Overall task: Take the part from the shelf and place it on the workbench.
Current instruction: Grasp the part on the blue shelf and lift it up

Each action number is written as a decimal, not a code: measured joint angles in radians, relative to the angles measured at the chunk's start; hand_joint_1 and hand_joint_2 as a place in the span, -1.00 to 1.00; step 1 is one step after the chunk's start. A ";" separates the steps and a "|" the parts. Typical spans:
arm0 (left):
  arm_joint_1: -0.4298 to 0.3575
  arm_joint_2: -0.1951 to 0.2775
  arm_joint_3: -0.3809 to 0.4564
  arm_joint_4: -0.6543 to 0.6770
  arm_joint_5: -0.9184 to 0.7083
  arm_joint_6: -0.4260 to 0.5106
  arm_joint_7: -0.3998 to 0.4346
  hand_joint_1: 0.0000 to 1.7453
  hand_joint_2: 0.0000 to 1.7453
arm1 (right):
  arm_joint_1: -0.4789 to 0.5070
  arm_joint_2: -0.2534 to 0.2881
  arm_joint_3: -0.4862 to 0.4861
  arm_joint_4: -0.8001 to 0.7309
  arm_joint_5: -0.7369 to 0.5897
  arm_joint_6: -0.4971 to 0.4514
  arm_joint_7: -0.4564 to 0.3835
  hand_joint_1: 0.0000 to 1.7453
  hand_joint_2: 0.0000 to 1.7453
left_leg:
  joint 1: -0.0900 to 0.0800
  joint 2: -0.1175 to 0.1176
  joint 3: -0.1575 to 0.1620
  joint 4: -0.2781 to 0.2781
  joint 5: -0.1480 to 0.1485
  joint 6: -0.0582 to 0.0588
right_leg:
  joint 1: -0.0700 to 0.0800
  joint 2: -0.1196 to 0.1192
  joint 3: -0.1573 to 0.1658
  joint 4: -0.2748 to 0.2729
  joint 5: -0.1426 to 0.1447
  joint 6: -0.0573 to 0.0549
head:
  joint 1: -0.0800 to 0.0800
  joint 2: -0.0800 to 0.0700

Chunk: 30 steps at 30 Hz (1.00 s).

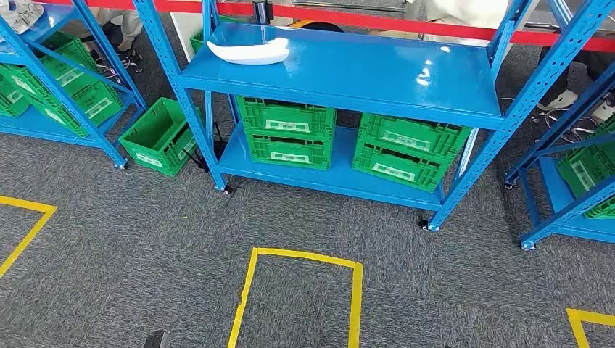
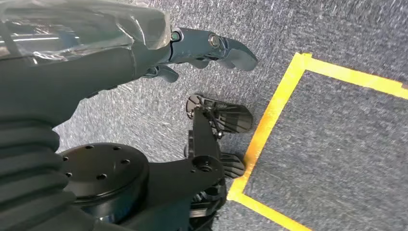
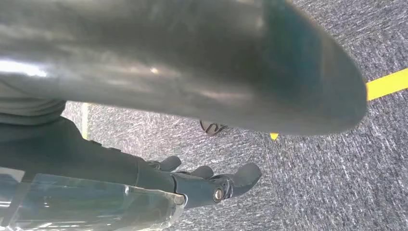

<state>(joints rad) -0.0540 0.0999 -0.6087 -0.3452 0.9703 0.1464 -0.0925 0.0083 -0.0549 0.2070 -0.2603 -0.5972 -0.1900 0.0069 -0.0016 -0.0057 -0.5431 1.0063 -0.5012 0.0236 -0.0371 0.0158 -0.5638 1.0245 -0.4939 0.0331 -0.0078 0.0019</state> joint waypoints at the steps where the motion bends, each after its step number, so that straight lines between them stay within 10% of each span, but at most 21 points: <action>1: -0.001 0.000 0.000 0.000 0.006 -0.010 -0.004 -1.00 -1.00 | -0.001 0.000 0.002 0.000 0.000 0.000 0.000 -1.00 -1.00 | 0.000 0.000 0.000 0.000 0.000 0.000 | 0.000 0.000 0.000 0.000 0.000 0.000 | 0.000 0.000; 10: -0.075 -0.015 0.008 -0.161 0.080 -0.404 -0.068 -1.00 -1.00 | -0.021 -0.006 0.047 0.003 0.030 0.014 -0.020 -1.00 -1.00 | -0.001 -0.001 0.000 0.001 0.001 0.000 | -0.001 0.000 0.000 0.000 0.001 0.000 | 0.000 0.000; 14: -0.114 -0.032 0.038 -0.350 0.117 -0.550 -0.048 -1.00 -1.00 | -0.032 -0.006 0.068 0.001 0.031 0.037 -0.038 -1.00 1.00 | -0.001 -0.001 0.000 0.001 0.002 0.000 | -0.001 0.000 0.000 0.000 0.001 0.001 | 0.000 0.000; 30: -0.189 -0.034 -0.073 -1.044 0.218 -0.910 -0.053 -1.00 -1.00 | -0.037 0.001 0.092 0.002 -0.037 0.140 -0.114 -1.00 1.00 | -0.001 0.000 -0.001 0.001 0.002 0.000 | -0.001 0.000 -0.001 0.000 0.001 0.001 | 0.000 0.000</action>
<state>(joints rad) -0.2430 0.0662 -0.6818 -1.3894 1.1882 -0.7635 -0.1455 -0.0284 -0.0544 0.2991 -0.2588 -0.6341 -0.0504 -0.1076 -0.0027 -0.0062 -0.5446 1.0075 -0.4997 0.0236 -0.0380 0.0153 -0.5646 1.0245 -0.4926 0.0340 -0.0079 0.0019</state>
